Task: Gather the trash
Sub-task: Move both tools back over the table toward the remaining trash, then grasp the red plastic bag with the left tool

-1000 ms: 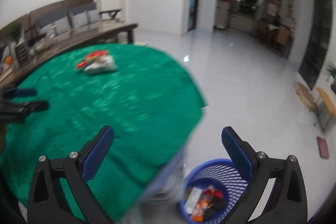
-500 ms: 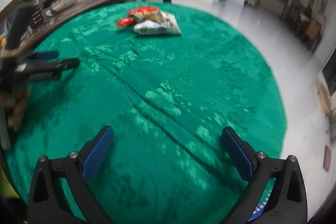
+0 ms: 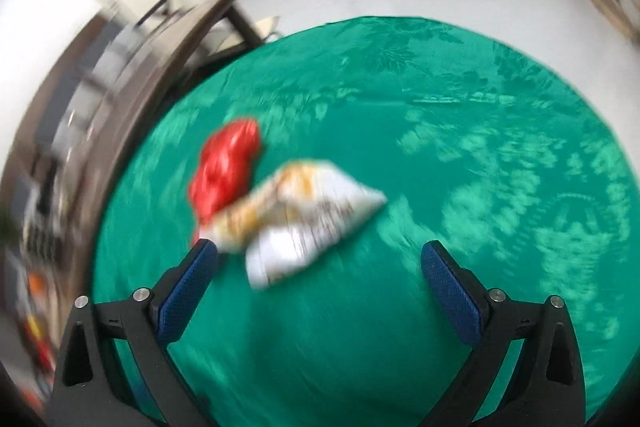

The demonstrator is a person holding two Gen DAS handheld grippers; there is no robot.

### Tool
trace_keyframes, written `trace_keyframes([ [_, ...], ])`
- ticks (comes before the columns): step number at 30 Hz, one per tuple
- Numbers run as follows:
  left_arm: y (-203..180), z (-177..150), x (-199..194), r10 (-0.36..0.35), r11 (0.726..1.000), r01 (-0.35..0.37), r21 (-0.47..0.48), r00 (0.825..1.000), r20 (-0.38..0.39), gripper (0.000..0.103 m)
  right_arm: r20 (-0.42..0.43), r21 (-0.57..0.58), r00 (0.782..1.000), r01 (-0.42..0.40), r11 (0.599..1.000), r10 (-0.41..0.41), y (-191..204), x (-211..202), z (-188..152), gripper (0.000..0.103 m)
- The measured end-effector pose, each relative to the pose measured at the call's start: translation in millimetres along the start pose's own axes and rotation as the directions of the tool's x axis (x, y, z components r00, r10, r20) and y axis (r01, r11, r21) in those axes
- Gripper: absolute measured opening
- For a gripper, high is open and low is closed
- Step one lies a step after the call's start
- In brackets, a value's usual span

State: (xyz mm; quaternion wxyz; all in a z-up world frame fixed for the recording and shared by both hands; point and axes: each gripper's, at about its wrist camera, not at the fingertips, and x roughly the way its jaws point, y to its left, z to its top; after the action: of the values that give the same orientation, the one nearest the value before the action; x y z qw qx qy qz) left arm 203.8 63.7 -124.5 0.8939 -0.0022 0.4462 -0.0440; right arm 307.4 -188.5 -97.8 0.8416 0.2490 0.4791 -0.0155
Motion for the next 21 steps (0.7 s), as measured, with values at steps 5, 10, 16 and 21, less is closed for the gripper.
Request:
trace_keyframes([
  [5,-1,4,1,0.005,1.000,-0.005,0.000,1.000,-0.011,0.083,0.031,0.005,0.993,0.116,0.993,-0.116,20,26,8,0.103],
  [10,-1,5,1,0.012,1.000,-0.012,-0.004,1.000,-0.008,0.083,0.073,-0.193,0.982,0.187,0.963,-0.176,29,21,-9,0.064],
  [16,-2,4,2,0.020,1.000,-0.020,-0.005,1.000,0.000,0.084,0.064,-0.419,0.993,0.114,0.901,-0.096,2,-11,-26,0.039],
  [21,-2,4,2,0.018,1.000,-0.018,-0.005,1.000,0.000,0.084,0.058,-0.591,0.997,0.080,0.803,-0.057,-24,-50,-67,0.039],
])
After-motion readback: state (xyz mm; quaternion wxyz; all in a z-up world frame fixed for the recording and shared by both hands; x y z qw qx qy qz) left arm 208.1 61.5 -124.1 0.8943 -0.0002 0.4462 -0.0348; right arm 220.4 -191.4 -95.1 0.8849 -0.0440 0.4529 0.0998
